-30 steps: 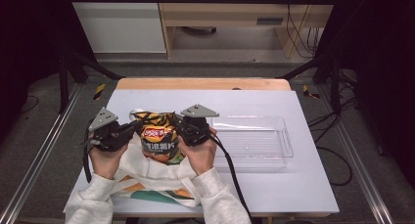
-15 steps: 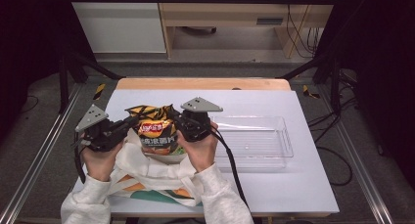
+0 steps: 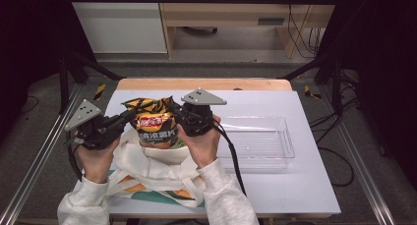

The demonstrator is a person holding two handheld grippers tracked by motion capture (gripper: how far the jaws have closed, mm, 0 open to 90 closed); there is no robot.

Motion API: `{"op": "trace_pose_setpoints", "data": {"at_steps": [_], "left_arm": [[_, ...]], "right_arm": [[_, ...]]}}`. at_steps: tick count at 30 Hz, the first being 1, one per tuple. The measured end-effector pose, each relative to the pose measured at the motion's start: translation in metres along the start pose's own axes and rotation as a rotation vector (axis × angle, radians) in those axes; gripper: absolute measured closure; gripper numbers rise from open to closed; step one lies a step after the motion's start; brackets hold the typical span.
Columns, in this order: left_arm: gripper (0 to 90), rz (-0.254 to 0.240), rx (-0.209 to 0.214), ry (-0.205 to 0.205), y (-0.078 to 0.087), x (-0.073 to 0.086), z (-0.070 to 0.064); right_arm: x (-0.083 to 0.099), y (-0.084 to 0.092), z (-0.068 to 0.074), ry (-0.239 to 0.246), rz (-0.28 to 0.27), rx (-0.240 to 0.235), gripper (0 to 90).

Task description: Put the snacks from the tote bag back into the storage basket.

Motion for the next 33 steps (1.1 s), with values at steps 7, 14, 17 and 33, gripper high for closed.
{"op": "trace_pose_setpoints", "data": {"at_steps": [7, 14, 17, 33], "left_arm": [[89.4, -0.018, -0.006, -0.019, 0.005, -0.015, -0.007], [89.4, -0.03, -0.007, -0.029, 0.006, -0.028, -0.014], [89.4, -0.032, -0.007, -0.035, 0.005, -0.032, -0.017], [89.5, -0.048, 0.014, -0.045, -0.01, -0.049, -0.036]], "right_arm": [[-0.015, 0.01, 0.002, 0.024, -0.02, 0.012, 90.0], [-0.025, 0.02, 0.001, 0.033, -0.033, 0.023, 90.0], [-0.029, 0.024, -0.001, 0.031, -0.04, 0.028, 90.0], [-0.039, 0.043, -0.018, 0.029, -0.049, 0.07, 90.0]]}}
Point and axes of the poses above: each handheld gripper's, and its own axes: y roughly backward along the jaws, x roughly out of its underside, z roughly to its left, the point moved 3 cm from there along -y, roughly forward along the jaws, and after that the axes turned 6 degrees about z, right-handed, at the moved point
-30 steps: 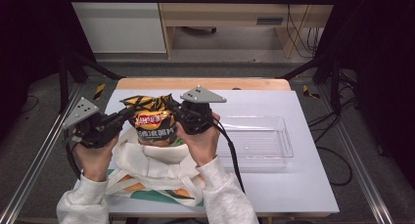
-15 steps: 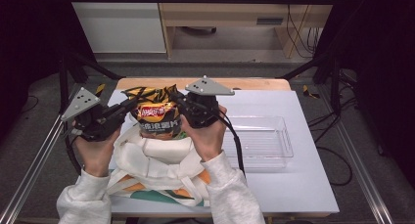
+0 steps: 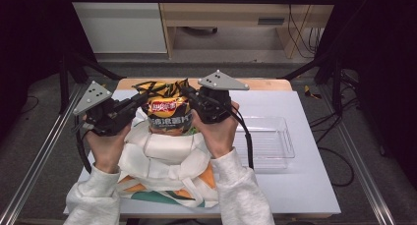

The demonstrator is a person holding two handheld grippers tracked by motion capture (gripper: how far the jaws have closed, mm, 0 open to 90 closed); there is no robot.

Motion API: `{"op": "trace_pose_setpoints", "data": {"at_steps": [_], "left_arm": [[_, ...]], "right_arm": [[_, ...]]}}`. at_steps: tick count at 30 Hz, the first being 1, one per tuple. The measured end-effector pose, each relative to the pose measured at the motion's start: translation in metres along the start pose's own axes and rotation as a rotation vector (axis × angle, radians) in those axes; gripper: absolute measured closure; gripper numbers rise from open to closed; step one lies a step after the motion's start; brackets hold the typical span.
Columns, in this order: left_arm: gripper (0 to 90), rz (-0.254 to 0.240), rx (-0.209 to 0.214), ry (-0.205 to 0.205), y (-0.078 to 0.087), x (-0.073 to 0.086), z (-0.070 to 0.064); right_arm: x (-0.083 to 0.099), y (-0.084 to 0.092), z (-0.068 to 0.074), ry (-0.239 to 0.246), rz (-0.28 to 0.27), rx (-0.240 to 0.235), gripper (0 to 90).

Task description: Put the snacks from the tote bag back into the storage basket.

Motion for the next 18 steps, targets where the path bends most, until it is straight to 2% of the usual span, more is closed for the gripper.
{"op": "trace_pose_setpoints", "data": {"at_steps": [18], "left_arm": [[89.4, -0.008, 0.035, -0.017, -0.026, -0.011, -0.029]], "right_arm": [[0.002, 0.027, -0.027, -0.012, -0.023, 0.06, 90.0]]}}
Point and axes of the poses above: each handheld gripper's, and its own axes: y roughly backward along the jaws, x roughly out of its underside, z roughly to its left, the point moved 3 cm from there along -y, roughly forward along the jaws, and after that the axes turned 6 degrees about z, right-handed, at the moved point
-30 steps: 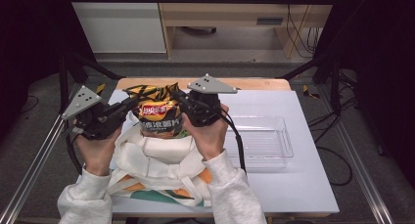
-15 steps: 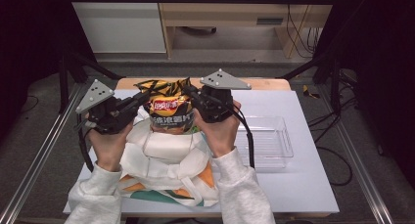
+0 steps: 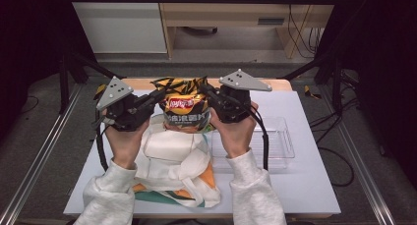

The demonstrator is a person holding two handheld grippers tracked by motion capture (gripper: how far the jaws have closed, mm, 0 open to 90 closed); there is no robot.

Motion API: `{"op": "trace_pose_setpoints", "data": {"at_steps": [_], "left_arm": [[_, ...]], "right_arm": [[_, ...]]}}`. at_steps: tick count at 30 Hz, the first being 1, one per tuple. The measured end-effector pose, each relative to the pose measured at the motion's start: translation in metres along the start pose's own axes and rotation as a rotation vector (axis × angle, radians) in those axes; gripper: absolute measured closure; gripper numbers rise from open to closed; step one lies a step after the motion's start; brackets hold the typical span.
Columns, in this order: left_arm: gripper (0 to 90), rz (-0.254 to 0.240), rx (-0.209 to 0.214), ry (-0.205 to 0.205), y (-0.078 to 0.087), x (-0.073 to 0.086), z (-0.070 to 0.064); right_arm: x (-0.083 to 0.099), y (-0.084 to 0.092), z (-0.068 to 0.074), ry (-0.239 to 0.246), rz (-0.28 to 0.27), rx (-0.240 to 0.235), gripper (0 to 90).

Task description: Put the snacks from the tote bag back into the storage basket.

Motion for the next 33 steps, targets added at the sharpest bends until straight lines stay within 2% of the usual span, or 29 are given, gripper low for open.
{"op": "trace_pose_setpoints", "data": {"at_steps": [33], "left_arm": [[89.2, 0.026, 0.087, -0.04, -0.063, -0.007, -0.062]], "right_arm": [[0.021, 0.053, -0.065, -0.035, 0.004, 0.107, 90.0]]}}
Point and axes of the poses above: each handheld gripper's, and its own axes: y roughly backward along the jaws, x roughly out of its underside, z roughly to its left, the point moved 3 cm from there along -y, roughly forward along the jaws, and after that the axes turned 6 degrees about z, right-handed, at the moved point
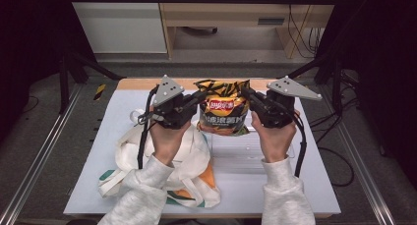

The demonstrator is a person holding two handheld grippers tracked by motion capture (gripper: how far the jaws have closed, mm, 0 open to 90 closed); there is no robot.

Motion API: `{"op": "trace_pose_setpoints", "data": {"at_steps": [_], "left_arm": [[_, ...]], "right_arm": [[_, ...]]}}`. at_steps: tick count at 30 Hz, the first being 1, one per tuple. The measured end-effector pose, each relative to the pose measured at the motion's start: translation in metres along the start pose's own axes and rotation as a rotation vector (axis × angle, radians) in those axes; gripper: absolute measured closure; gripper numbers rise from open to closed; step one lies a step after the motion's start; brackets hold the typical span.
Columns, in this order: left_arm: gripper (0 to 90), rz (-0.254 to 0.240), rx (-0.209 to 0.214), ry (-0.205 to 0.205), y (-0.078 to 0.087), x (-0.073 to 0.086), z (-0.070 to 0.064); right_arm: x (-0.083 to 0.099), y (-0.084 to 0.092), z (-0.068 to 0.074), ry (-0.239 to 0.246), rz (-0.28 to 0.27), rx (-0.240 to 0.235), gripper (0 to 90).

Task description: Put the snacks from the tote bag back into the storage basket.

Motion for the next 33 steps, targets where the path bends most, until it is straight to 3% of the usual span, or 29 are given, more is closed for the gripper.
{"op": "trace_pose_setpoints", "data": {"at_steps": [17, 33], "left_arm": [[89.0, 0.021, 0.036, -0.006, -0.033, 0.008, -0.018], [89.0, 0.065, 0.053, -0.011, -0.055, 0.025, -0.024]], "right_arm": [[0.016, 0.009, -0.03, -0.021, 0.021, 0.043, 90.0], [0.036, 0.007, -0.047, -0.039, 0.051, 0.061, 90.0]]}}
Point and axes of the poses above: each handheld gripper's, and its own axes: y roughly backward along the jaws, x roughly out of its underside, z roughly to its left, the point moved 3 cm from there along -y, roughly forward along the jaws, and after that the axes turned 6 degrees about z, right-handed, at the moved point
